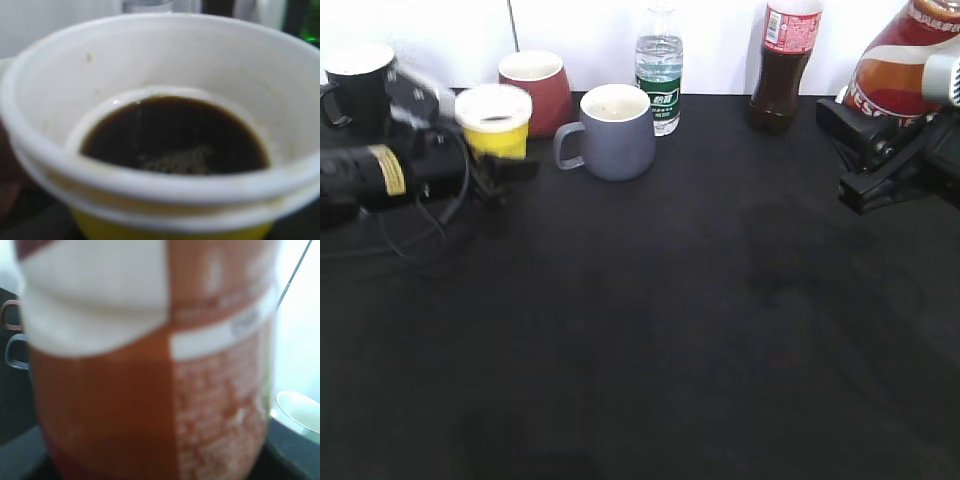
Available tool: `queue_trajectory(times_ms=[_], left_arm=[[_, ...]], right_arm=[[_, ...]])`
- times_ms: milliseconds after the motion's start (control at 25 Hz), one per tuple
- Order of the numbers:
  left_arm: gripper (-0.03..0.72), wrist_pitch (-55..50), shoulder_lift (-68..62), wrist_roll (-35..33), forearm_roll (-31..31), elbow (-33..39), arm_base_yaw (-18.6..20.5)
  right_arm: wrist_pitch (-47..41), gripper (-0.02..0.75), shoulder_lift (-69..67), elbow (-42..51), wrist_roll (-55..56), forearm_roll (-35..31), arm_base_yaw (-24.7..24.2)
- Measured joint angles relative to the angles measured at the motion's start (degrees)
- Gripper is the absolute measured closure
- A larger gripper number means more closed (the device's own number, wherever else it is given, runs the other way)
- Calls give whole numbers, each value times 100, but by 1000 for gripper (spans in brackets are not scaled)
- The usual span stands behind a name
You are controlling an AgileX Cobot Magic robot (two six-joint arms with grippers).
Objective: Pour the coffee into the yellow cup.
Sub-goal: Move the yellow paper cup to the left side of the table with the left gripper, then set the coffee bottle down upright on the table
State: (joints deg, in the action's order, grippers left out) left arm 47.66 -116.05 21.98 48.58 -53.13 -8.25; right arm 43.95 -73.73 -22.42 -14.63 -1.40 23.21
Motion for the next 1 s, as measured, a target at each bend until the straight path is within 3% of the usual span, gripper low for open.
queue_trajectory(times_ms=[200,560,800,1000], left_arm=[[247,569,-618,-380,-829,0,10],[247,767,-754,-439,-839,-11,17],[77,664,-748,-439,-715,-28,11],[64,584,-463,-450,-966,388,-7]], right_arm=[[0,203,0,0,0,0,0],[23,203,1,0,0,0,0],[187,203,1,0,5,0,0],[332,203,-293,0,5,-175,0]])
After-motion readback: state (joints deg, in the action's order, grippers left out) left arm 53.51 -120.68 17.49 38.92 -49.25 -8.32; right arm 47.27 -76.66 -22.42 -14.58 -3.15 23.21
